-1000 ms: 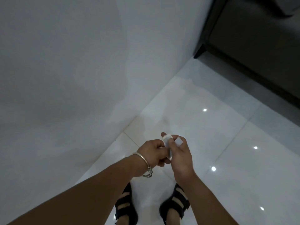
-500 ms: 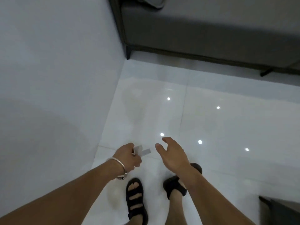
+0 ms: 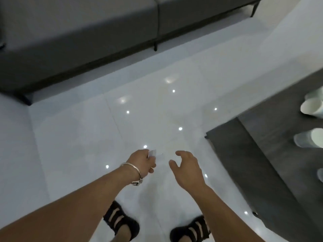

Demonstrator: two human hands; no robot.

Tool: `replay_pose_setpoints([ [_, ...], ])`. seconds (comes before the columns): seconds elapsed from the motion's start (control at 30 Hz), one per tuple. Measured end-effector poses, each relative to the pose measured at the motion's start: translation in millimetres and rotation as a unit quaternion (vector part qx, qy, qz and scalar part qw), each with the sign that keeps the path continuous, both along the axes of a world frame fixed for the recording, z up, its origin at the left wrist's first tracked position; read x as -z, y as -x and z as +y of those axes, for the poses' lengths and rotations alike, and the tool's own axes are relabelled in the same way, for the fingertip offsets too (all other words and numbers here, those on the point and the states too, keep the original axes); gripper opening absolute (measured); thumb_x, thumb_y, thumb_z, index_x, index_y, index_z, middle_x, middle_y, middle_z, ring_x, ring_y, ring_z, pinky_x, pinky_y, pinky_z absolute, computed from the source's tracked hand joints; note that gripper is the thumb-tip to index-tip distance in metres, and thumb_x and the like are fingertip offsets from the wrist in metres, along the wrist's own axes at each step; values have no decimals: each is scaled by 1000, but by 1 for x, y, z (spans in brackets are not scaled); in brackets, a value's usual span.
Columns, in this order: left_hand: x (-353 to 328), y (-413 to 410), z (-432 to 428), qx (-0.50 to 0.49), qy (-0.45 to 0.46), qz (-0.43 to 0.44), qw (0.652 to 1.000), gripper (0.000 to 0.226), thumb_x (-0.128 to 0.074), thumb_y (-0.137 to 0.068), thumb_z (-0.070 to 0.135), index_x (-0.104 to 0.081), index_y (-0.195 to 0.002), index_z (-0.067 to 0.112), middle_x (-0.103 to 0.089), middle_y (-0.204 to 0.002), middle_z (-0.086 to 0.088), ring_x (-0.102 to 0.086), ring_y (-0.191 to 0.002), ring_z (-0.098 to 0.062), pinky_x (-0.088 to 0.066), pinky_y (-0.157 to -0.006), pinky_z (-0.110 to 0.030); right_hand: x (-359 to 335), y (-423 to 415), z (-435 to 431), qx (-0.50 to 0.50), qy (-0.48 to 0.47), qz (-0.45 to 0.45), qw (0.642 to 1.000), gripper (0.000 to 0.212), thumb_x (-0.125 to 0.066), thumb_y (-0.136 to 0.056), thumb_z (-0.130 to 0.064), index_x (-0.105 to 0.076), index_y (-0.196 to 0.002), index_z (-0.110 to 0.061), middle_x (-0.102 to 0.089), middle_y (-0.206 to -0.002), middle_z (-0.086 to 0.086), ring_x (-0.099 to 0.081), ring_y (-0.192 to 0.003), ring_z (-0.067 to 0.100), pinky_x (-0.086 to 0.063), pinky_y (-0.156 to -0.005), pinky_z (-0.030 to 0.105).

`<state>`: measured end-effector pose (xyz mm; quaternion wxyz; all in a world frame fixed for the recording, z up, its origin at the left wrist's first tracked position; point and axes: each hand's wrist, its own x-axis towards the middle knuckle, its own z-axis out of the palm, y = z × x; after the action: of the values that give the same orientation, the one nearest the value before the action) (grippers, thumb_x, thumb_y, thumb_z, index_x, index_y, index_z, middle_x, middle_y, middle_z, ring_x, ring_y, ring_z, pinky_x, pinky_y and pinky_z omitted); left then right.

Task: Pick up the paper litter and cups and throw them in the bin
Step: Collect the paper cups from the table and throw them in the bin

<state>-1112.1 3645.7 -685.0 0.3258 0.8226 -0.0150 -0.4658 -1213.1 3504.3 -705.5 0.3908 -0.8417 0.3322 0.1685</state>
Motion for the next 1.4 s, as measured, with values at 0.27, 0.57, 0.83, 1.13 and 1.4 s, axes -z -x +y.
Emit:
replay_pose_setpoints([
  [0.27, -28, 95, -187, 143, 20, -41, 989, 18, -45, -96, 25, -55, -88, 13, -69, -80, -4, -65, -60, -15, -42, -48, -19, -43, 136, -153, 180, 74, -75, 978, 40, -54, -96, -32, -50, -134, -20, -50, -133, -5, -43, -127, 13, -34, -100, 24],
  [0.57, -49, 159, -327, 225, 69, -83, 968, 20, -46, -95, 23, -59, -106, 12, -69, -90, -8, -69, -70, -18, -48, -57, -22, -84, 233, -283, 333, 346, -110, 870, 54, -81, -71, -23, -62, -119, -6, -59, -124, 13, -52, -115, 36, -39, -93, 48],
  [0.83, -42, 162, -378, 314, 65, -76, 944, 23, -46, -95, 19, -59, -110, 7, -70, -89, -11, -69, -71, -23, -49, -59, -24, -59, 293, -341, 313, 290, 158, 890, 86, -72, -76, -46, -29, -147, -23, -21, -157, 7, -16, -143, 31, -36, -106, 49],
  [1.13, -44, 169, -435, 426, 70, -93, 897, 24, -45, -96, 25, -59, -106, 7, -69, -94, -13, -66, -82, -26, -52, -74, -35, -25, 311, -371, 344, 163, 140, 914, 76, -72, -81, -29, -31, -146, -28, -30, -149, 7, -35, -133, 34, -43, -100, 47],
  [1.4, -57, 229, -467, 500, 69, -78, 860, 26, -44, -97, 23, -58, -113, 8, -66, -98, -16, -65, -87, -29, -54, -82, -42, -28, 343, -333, 365, 125, 144, 911, 71, -78, -74, -37, -37, -131, -26, -41, -132, 1, -49, -115, 23, -49, -88, 32],
])
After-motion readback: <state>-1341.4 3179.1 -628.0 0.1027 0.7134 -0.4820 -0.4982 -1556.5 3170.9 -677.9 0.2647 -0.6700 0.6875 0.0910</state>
